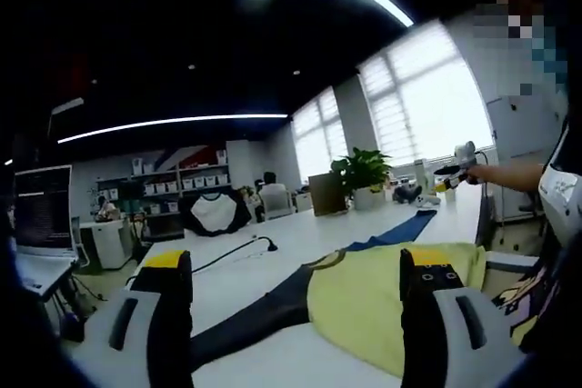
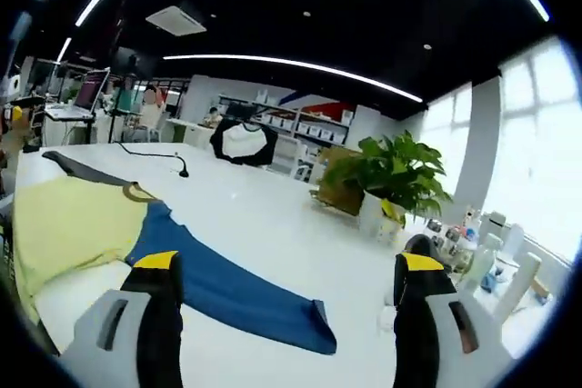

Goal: Fold the garment on the visible template until the final outline fits inside the template.

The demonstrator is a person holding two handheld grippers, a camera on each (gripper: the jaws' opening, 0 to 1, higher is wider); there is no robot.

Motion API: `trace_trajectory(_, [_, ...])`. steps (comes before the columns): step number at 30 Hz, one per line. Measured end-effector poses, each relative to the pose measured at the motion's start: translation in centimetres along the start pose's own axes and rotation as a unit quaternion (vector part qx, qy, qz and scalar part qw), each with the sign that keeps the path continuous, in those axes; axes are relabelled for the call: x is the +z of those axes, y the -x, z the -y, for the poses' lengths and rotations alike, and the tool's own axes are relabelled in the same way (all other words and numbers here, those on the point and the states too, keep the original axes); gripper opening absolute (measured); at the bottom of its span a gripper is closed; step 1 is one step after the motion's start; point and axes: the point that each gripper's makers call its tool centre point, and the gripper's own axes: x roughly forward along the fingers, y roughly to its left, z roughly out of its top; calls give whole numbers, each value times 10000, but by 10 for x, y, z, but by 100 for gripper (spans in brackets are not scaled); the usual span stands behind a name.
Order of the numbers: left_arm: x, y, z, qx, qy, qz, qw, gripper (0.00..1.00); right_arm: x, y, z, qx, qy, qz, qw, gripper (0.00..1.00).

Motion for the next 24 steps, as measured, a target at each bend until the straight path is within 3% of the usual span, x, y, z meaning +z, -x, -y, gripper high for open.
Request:
trace_trajectory(5, [3, 1, -3, 47, 7, 40, 10000, 100, -31, -23, 22, -148, -125, -368, 9991, 91])
trace_trajectory(8, [4, 1, -4, 68, 20, 63, 10000, 100, -48, -37, 34, -200, -377, -548, 9976, 91])
trace_trajectory(14, [2, 1, -6, 96, 70, 39, 9999, 100, -81, -58, 46, -290, -579, -945, 9934, 84])
trace_trajectory(24, [4, 3, -14, 172, 94, 65, 9998, 100, -108, -79, 50, -342, -680, -1159, 9903, 72])
